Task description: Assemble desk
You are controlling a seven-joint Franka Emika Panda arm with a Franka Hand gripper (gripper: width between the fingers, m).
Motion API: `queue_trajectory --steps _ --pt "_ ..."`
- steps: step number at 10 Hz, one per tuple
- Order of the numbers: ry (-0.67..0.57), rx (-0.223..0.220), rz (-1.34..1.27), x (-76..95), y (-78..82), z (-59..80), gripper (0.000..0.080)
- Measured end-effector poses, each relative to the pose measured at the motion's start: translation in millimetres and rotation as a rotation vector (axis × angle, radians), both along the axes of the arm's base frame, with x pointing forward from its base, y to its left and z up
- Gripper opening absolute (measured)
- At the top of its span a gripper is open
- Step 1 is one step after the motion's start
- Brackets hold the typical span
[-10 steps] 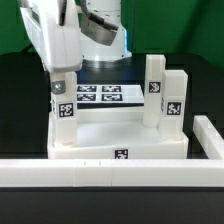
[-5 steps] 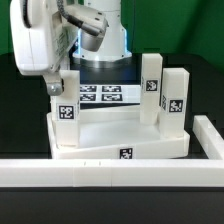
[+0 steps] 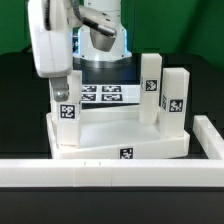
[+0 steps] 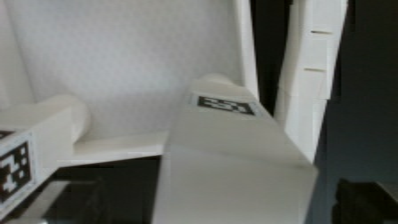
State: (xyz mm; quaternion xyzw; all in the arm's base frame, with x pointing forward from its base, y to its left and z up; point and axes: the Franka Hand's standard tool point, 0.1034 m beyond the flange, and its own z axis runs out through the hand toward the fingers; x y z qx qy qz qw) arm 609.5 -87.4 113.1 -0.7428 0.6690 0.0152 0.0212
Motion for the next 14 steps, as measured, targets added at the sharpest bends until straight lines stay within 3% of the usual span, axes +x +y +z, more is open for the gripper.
queue_trajectory --steps 4,7,14 --pt "-0.016 -0.002 0.323 -0.3 -0.3 -0.5 0.0649" --pt "0.014 -0.059 0.671 -1.1 7.7 -0.8 0.0649" --pt "0.010 -0.060 1.282 -0.1 13.1 -1.9 0.0649"
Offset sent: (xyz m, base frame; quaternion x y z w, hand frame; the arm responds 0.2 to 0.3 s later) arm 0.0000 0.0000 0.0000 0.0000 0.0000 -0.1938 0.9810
